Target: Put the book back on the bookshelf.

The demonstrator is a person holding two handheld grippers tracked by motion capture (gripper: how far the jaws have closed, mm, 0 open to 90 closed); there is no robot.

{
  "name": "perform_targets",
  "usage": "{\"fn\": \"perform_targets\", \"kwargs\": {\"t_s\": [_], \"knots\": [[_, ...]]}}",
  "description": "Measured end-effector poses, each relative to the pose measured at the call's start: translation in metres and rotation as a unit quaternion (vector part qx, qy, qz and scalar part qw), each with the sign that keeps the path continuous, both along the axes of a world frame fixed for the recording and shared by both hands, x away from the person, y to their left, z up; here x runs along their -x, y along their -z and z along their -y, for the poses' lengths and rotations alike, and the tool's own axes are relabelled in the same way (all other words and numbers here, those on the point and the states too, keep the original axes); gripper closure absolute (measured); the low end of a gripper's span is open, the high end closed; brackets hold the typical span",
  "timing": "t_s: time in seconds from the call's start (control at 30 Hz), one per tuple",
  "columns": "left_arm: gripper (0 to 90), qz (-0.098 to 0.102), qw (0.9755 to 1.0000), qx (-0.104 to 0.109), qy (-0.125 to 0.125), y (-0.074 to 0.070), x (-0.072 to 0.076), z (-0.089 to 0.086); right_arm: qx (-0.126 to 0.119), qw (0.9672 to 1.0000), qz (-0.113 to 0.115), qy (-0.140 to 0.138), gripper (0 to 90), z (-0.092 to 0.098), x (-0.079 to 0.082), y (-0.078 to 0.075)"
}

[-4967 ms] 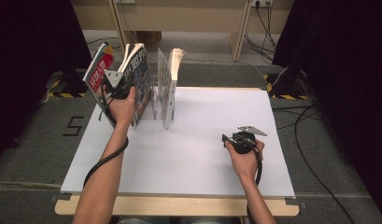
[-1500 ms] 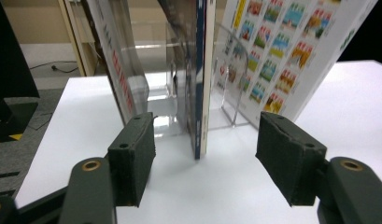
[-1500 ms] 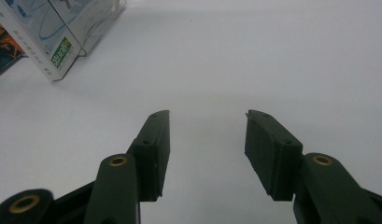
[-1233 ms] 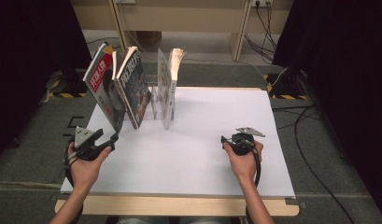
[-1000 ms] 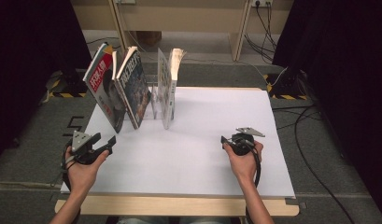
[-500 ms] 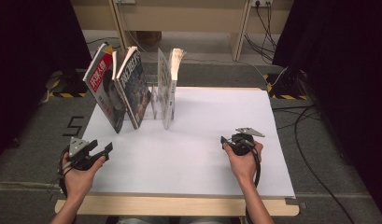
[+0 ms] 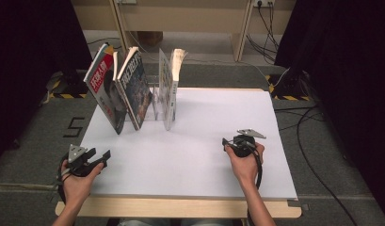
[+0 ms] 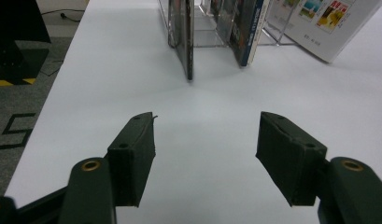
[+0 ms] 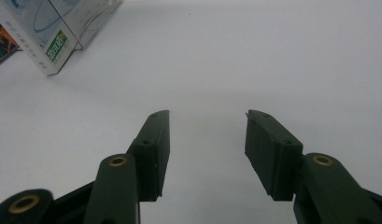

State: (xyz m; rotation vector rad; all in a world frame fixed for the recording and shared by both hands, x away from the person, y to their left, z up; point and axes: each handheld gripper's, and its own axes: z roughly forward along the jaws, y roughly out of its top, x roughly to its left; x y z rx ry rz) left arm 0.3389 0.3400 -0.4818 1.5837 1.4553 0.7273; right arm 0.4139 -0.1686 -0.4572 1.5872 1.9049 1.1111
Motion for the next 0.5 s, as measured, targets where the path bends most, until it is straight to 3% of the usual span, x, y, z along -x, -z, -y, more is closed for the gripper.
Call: {"fn": "perform_targets", "kwargs": {"t_s": [0.1,0.5], "knots": [[36.6,-0.006,0.9999,0.015,-0.002,0.0022,-0.0001,-0.0008,0.001,1.0,-0.001,-0.001,50.8,-0.001,0.0,0.0002],[36.8,-0.007,0.9998,0.015,0.012,0.0069,0.0042,0.006,0.006,1.0,0.006,0.002,49.8,0.0005,-0.0001,-0.0016]]}}
